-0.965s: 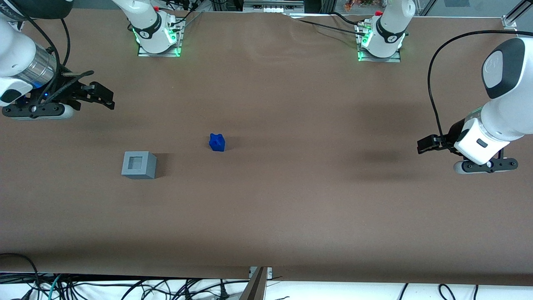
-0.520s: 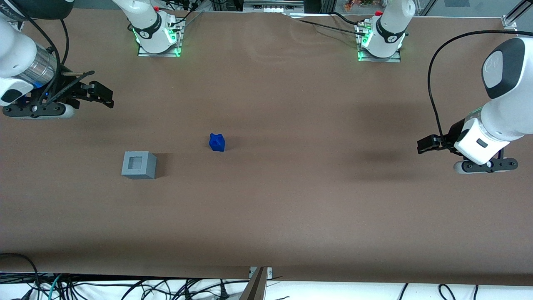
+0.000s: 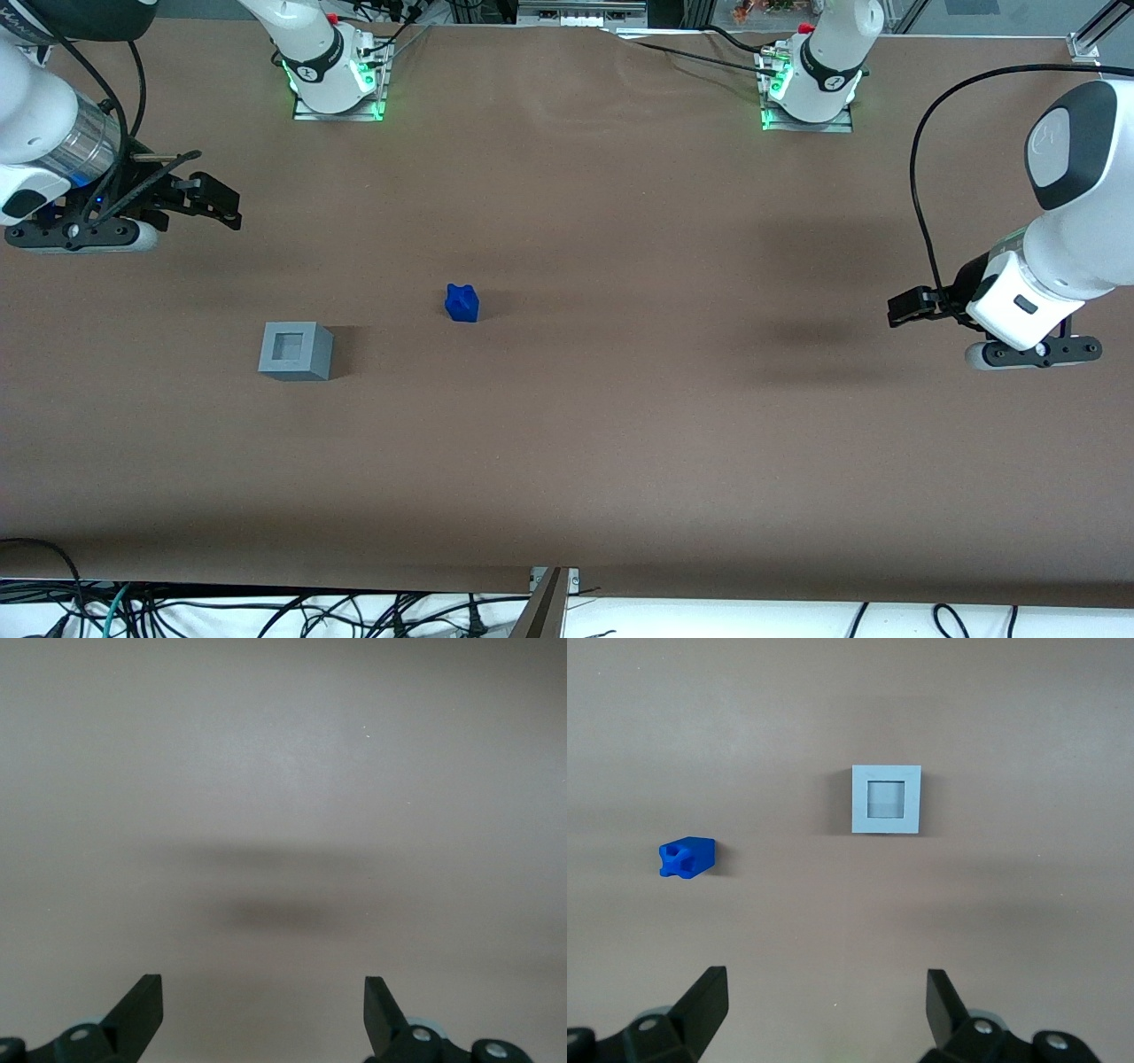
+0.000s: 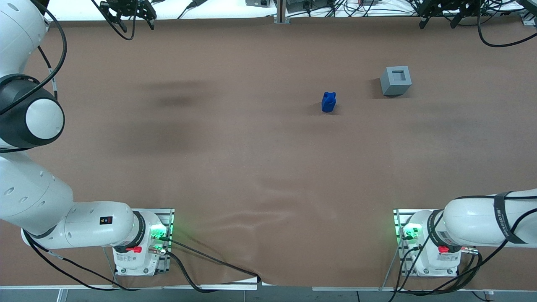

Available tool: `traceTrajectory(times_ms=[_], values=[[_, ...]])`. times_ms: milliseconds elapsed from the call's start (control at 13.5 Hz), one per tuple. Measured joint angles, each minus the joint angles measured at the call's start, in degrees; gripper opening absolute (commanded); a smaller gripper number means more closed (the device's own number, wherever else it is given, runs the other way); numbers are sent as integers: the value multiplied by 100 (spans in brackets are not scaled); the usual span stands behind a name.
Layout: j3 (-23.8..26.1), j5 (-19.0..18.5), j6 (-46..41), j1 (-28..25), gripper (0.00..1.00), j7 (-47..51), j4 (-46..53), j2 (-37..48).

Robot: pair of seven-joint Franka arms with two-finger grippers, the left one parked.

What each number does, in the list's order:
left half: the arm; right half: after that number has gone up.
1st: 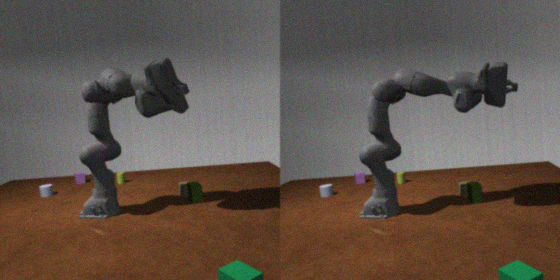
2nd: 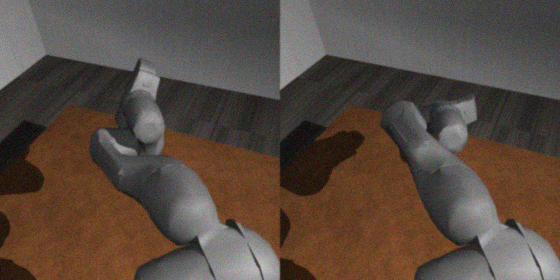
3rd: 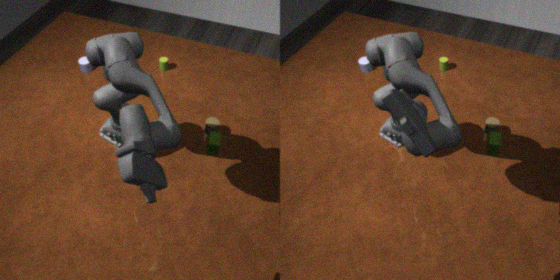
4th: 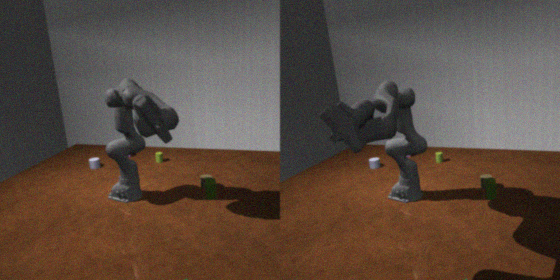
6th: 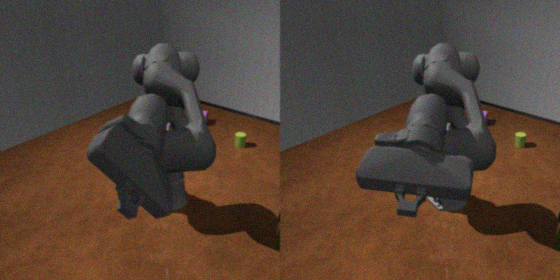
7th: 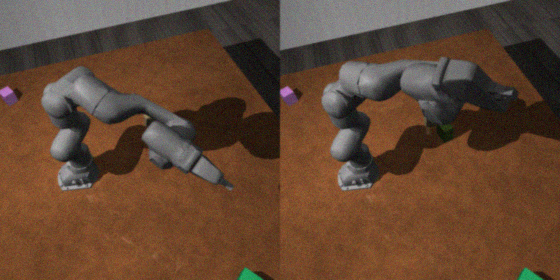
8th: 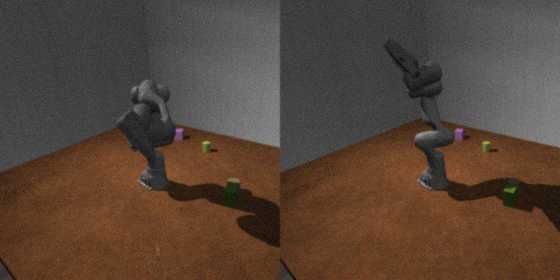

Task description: Insert blue part into gray base with right arm

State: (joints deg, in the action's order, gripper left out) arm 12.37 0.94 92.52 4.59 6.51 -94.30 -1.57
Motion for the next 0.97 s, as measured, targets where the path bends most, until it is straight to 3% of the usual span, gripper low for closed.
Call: traceTrajectory(times_ms=[965], values=[[1,-148,-65,1,99,-5,227,-7]])
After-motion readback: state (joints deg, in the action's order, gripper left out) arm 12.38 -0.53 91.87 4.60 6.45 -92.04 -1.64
